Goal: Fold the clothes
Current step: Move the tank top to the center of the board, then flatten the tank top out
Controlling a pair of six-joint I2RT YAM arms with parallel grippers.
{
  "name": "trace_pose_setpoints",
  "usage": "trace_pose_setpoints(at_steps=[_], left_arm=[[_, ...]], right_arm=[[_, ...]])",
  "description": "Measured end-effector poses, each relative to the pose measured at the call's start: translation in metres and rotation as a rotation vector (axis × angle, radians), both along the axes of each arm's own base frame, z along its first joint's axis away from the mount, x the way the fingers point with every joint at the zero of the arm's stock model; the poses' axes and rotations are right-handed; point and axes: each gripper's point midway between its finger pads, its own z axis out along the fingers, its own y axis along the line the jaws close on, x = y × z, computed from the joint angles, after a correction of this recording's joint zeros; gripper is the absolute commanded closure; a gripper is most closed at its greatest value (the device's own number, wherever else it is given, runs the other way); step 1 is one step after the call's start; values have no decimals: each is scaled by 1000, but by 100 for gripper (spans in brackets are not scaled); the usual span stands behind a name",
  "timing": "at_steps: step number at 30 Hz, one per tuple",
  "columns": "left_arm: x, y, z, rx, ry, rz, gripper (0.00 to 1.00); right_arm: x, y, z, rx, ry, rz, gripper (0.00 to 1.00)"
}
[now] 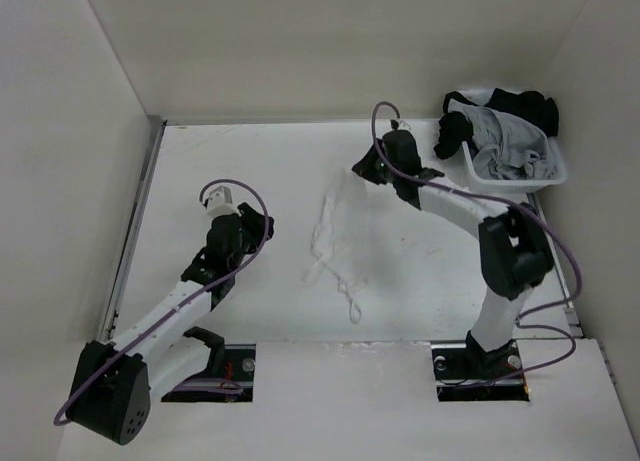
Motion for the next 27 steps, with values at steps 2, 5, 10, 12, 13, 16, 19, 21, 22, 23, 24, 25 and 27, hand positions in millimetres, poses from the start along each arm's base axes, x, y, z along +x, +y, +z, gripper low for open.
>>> trace_pose_setpoints(at_steps=[2, 5, 10, 12, 13, 16, 19, 21, 22, 23, 24, 25, 27], left_arm=[[-3, -6, -10, 16, 31, -22, 64], [-12, -22, -12, 51, 30, -80, 67], [-34, -70, -13, 167, -3, -245, 71], [-41, -92, -19, 239, 0, -312, 70], [-43, -100, -24, 274, 8, -336, 68], [-41, -115, -46, 384, 49, -370, 65], [-33, -120, -67, 473, 91, -372, 63], [-27, -122, -79, 522, 113, -375, 62], [-25, -122, -84, 542, 121, -377, 62], [-23, -123, -90, 560, 131, -381, 62], [-21, -125, -95, 578, 138, -387, 62], [-19, -127, -98, 593, 144, -392, 63], [-16, -130, -105, 622, 153, -406, 64]], right_arm=[[33, -4, -16, -5, 44, -37, 74], [56, -10, -1, -6, 8, -59, 61], [10, -20, 31, -20, -97, -39, 76], [-28, -27, 24, -28, -112, -18, 97], [-49, -31, 14, -35, -101, -5, 100], [-105, -38, -29, -73, -35, 39, 96], [-157, -37, -74, -121, 51, 101, 77], [-185, -37, -95, -141, 91, 136, 68], [-195, -37, -101, -144, 104, 149, 65], [-204, -38, -106, -146, 114, 159, 64], [-210, -39, -110, -145, 122, 162, 62], [-214, -41, -113, -144, 128, 161, 61], [-219, -43, -118, -143, 135, 157, 59]])
